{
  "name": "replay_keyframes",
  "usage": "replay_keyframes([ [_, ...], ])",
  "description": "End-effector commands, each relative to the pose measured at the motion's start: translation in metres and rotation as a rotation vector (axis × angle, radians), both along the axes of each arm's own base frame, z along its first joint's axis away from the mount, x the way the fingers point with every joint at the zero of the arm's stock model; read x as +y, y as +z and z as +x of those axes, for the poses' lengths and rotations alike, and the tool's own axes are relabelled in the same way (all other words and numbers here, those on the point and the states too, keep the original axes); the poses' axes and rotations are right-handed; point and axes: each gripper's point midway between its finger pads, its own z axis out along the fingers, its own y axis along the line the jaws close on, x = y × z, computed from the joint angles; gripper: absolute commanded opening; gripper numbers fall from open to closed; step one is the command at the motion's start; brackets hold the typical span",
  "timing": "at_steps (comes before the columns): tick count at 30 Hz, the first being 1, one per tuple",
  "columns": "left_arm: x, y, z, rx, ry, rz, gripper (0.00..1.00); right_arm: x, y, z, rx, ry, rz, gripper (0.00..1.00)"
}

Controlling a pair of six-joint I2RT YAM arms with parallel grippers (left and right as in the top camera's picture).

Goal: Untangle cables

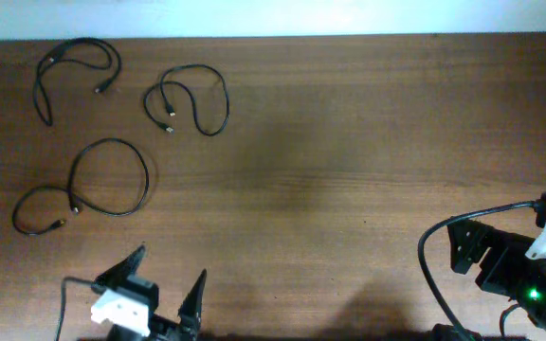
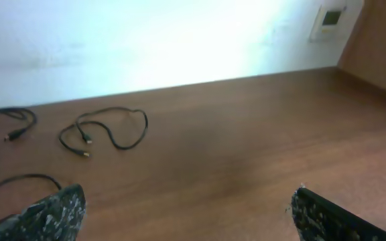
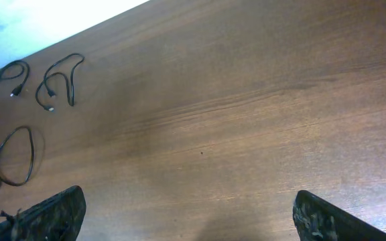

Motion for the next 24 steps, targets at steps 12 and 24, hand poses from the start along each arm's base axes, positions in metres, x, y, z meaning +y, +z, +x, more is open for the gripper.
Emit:
replay_keyframes([
  [12, 0.031, -0.131, 0.108, -0.093, 0.222, 0.049, 0.99, 0.000, 0.003, -0.001, -0.010, -0.004, -0.004, 0.98],
  [24, 0.043, -0.130, 0.113, -0.133, 0.282, 0.048, 0.99, 0.000, 0.003, -0.001, -0.010, -0.004, -0.004, 0.98],
])
